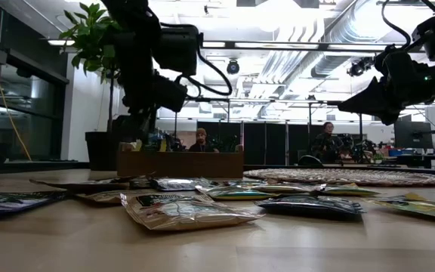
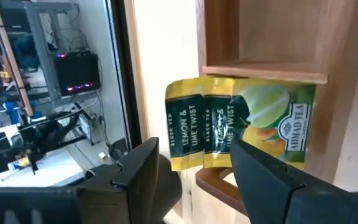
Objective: Pick & Place Tea
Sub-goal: Put the blue tea bag into the right section of the wooden organizer
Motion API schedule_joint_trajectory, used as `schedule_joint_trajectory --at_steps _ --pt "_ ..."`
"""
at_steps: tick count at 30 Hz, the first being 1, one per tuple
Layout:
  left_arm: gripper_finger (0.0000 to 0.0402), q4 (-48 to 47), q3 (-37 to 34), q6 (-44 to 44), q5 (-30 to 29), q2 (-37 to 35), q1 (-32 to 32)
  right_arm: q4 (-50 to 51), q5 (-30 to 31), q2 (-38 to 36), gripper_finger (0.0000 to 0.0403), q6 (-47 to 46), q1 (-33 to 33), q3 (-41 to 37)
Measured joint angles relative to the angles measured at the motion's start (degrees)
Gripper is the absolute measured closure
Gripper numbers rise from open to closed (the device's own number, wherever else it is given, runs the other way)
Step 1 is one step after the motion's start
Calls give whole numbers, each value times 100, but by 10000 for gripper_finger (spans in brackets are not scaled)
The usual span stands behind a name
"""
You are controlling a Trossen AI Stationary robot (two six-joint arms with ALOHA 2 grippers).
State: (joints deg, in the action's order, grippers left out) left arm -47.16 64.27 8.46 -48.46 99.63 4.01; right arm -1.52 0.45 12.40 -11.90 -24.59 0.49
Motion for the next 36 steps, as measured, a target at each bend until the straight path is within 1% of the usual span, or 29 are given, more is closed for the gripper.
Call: schedule_joint_trajectory --at_steps 5,8,11,14,16,19,20,24,27,29,33,34,36 --pt "208 -309 288 7 90 -2 -219 0 2 0 397 -2 1 0" --pt "208 -520 540 -28 369 -4 -388 0 2 0 394 -1 0 0" --pt "208 -691 835 -429 841 -4 -505 0 2 0 395 0 0 -1" --pt "208 -758 1086 -1083 1382 -4 -568 0 1 0 398 -1 1 -1" --pt "208 -803 1234 -1648 1600 -4 -608 0 0 0 399 0 1 -2" --pt "208 -902 1445 -2857 1765 -4 -641 0 2 0 399 -1 2 0" --pt "208 -947 1497 -3242 1904 -4 -672 0 1 0 398 -2 1 -1" --pt "208 -949 1627 -4555 2667 -4 -668 0 2 0 394 -2 -1 -2" --pt "208 -879 1641 -5077 3163 -4 -668 0 2 0 395 0 2 -2" --pt "208 -765 1640 -5248 3384 -4 -668 0 1 0 397 -1 0 -2" --pt "208 -593 1641 -5485 3630 -4 -668 0 0 0 400 0 2 0" --pt "208 -601 1639 -5473 3674 -4 -668 0 0 0 399 -2 2 -2" --pt "208 -567 1592 -5174 3710 -4 -697 0 0 0 398 0 0 -2"
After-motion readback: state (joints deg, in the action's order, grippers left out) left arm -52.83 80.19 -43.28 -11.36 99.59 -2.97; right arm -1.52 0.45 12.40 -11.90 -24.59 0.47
